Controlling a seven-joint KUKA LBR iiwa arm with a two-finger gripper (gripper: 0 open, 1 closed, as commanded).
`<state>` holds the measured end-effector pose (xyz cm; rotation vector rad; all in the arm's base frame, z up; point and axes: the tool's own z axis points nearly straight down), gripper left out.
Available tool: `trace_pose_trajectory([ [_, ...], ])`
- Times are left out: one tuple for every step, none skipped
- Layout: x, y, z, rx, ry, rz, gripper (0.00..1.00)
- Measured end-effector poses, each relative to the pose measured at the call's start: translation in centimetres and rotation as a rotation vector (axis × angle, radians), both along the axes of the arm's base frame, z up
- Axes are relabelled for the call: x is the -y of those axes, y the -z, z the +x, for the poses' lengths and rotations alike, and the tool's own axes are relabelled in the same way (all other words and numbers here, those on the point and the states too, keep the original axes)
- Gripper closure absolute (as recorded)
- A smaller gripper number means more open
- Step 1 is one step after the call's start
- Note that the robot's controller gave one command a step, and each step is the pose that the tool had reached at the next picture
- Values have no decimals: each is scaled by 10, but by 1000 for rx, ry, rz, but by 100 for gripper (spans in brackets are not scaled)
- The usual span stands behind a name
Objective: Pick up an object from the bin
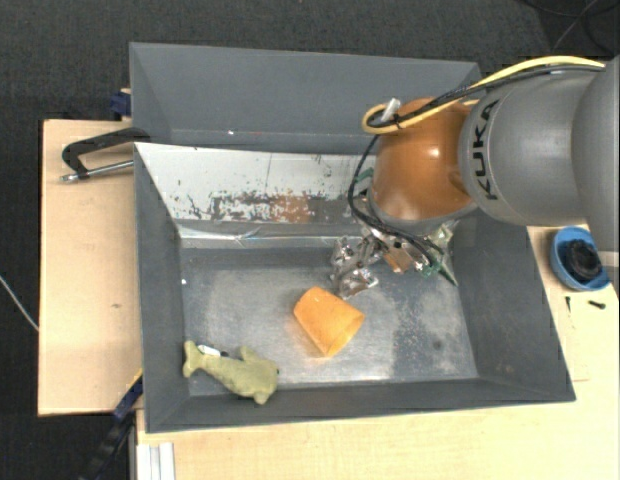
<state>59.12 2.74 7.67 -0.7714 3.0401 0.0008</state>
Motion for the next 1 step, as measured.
trace_pose_trajectory([
  [-88,-85,-24,8,71,7,100],
])
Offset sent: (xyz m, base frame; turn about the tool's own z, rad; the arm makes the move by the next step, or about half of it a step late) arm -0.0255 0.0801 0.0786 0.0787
